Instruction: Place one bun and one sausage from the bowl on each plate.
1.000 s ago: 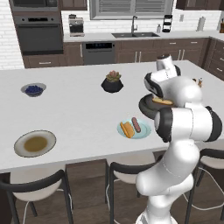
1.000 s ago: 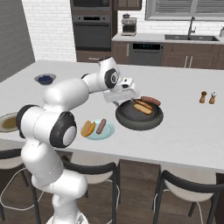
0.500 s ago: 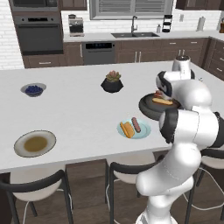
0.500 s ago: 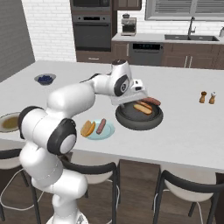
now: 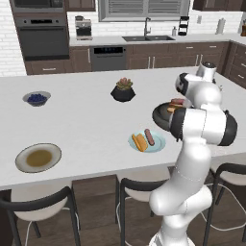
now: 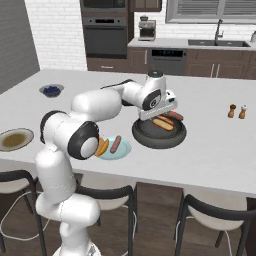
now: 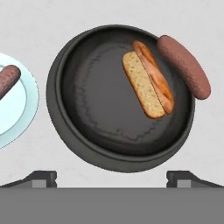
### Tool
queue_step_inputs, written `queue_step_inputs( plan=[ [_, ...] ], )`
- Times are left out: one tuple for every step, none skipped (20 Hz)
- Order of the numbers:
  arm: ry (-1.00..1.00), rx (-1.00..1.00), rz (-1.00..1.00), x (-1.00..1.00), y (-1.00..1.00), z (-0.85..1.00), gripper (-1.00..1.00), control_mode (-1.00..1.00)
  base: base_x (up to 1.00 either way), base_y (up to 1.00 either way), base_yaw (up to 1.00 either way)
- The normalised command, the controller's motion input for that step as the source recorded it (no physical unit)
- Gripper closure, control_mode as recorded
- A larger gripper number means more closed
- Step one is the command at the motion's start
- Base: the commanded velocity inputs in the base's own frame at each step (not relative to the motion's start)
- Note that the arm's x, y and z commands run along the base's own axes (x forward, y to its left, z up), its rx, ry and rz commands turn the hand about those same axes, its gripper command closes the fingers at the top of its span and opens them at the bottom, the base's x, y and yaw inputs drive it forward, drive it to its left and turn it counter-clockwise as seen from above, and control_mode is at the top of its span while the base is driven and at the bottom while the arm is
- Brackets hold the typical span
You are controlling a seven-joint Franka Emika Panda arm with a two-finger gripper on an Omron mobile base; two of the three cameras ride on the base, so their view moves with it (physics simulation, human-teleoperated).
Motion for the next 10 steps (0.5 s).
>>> queue_step_inputs(
  plan=[
    [0.0, 0.01, 0.13, 0.43, -0.07, 0.0, -1.0, -1.0, 0.0, 0.0, 0.0],
    [0.0, 0.01, 0.13, 0.46, -0.03, 0.0, -1.0, -1.0, 0.0, 0.0, 0.0],
    [0.0, 0.0, 0.13, 0.44, -0.04, -0.01, -1.0, -1.0, 0.0, 0.0, 0.0],
    [0.0, 0.0, 0.11, 0.38, -0.07, -0.06, -1.0, -1.0, 0.0, 0.0, 0.0],
    [0.0, 0.0, 0.05, 0.24, -0.11, -0.14, -1.0, -1.0, 0.0, 0.0, 0.0],
    [0.0, 0.0, 0.03, 0.19, -0.09, -0.24, -1.0, -1.0, 0.0, 0.0, 0.0],
    [0.0, 0.0, 0.02, 0.15, -0.03, -0.24, -1.0, -1.0, 0.0, 0.0, 0.0],
    [0.0, 0.0, 0.01, 0.12, 0.0, -0.24, -1.0, -1.0, 0.0, 0.0, 0.0],
    [0.0, 0.0, 0.01, 0.16, 0.0, -0.29, -1.0, -1.0, 0.0, 0.0, 0.0],
    [0.0, 0.0, 0.0, 0.21, 0.0, -0.37, -1.0, -1.0, 0.0, 0.0, 0.0]
  ],
)
